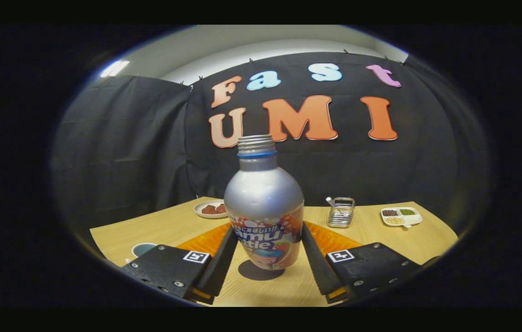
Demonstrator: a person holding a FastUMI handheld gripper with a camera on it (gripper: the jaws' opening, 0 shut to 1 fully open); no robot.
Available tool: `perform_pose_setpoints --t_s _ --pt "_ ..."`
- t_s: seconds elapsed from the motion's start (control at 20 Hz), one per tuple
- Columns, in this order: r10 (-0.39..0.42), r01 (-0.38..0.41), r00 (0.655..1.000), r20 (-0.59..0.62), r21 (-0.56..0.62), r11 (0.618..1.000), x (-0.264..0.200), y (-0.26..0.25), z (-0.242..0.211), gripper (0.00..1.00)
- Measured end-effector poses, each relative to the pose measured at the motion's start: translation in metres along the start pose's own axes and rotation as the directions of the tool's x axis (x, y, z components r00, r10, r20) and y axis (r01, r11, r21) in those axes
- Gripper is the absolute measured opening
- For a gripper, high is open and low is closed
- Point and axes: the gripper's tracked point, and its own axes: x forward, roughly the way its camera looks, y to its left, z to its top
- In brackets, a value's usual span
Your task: Take the bottle from table, then pour the juice into the cup, finally place the bottle on the coaster
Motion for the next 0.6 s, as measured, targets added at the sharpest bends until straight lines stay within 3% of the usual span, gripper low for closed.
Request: perform_pose_setpoints --t_s 0.6 --pt "0.012 -0.01 0.992 -0.123 0.016 1.0 0.045 0.014 -0.08 0.78"
